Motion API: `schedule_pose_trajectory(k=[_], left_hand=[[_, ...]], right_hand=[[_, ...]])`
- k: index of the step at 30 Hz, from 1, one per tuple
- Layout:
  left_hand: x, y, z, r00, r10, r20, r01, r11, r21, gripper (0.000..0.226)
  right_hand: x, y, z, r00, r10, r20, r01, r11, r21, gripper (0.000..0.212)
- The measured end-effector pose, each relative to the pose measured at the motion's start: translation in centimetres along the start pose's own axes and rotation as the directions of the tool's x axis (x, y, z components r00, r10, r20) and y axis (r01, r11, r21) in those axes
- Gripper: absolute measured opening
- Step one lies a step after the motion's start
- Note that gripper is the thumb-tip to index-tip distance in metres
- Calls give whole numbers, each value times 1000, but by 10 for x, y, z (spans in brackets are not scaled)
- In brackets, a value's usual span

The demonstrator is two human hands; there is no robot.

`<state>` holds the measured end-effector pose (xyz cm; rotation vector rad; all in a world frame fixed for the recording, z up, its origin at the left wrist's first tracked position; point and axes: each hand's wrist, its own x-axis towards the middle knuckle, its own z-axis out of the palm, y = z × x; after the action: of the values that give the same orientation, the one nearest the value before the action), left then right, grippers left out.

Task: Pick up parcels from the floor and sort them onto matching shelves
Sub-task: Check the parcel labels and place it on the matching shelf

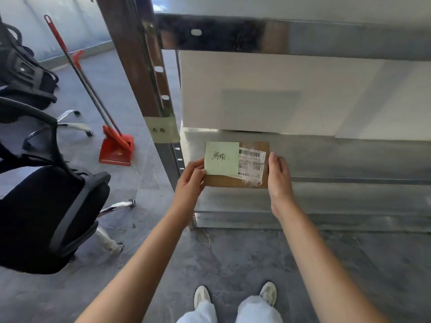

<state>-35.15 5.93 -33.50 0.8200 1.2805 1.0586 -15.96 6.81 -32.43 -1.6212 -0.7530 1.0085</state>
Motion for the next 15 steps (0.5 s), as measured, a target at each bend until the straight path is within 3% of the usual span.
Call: schedule_pose_trajectory(k=[15], left_hand=[[45, -4, 27, 999, -21, -36, 23, 998, 60, 35]], right_hand=[[60, 7, 2, 995, 100, 28, -99, 994, -44, 32]])
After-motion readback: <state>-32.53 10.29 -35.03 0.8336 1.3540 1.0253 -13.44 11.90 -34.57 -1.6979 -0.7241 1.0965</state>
